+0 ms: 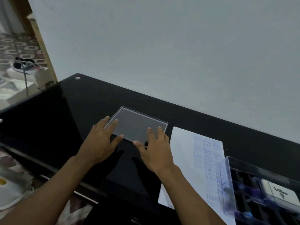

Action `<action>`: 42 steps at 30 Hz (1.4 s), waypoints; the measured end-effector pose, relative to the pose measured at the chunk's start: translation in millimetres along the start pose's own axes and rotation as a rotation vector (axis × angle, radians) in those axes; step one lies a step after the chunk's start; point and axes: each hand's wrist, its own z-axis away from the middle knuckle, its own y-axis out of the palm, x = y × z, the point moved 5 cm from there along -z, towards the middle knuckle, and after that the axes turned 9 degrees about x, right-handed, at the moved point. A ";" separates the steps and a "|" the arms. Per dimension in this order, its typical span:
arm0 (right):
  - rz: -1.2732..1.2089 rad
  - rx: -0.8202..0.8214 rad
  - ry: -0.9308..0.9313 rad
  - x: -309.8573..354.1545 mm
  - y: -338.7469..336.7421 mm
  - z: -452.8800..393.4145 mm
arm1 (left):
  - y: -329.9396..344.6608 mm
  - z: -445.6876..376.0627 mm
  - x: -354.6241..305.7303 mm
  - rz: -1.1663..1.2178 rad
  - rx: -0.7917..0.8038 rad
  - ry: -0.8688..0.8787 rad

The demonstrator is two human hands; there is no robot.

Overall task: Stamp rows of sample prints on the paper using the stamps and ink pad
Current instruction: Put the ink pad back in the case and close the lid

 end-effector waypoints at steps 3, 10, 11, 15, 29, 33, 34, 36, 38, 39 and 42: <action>0.034 -0.005 0.063 -6.1 2.3 -17.8 | 8.3 -25.0 12.1 0.055 0.039 -0.047; 0.100 0.006 0.145 -18.2 10.2 -41.3 | 20.7 -75.1 18.4 -0.076 0.043 -0.027; 0.104 0.013 0.148 -18.4 11.9 -42.9 | 22.3 -79.8 19.1 -0.086 0.045 -0.023; 0.077 -0.006 0.139 -17.4 16.3 -47.2 | 24.7 -87.2 18.4 -0.110 0.027 -0.029; -0.044 0.014 0.135 -9.0 15.1 -47.8 | 15.0 -85.5 2.8 -0.039 -0.004 -0.111; -0.067 -0.009 0.141 -6.1 2.7 -32.1 | 7.7 -71.7 -4.6 0.029 -0.015 -0.134; -0.061 -0.013 0.145 -6.7 -1.0 -27.0 | 6.7 -66.9 -7.6 0.030 -0.013 -0.141; -0.062 -0.028 0.150 -10.7 -7.4 -15.9 | 5.2 -55.8 -15.1 0.016 -0.013 -0.150; -0.072 -0.048 0.155 -17.6 -13.2 -3.1 | 4.5 -44.7 -23.2 0.010 -0.002 -0.146; -0.080 -0.056 0.162 -22.5 -16.4 3.9 | 4.7 -39.5 -28.5 0.000 0.008 -0.134; -0.087 -0.081 0.188 -41.6 -28.8 28.4 | 10.1 -23.7 -48.7 -0.038 0.033 -0.110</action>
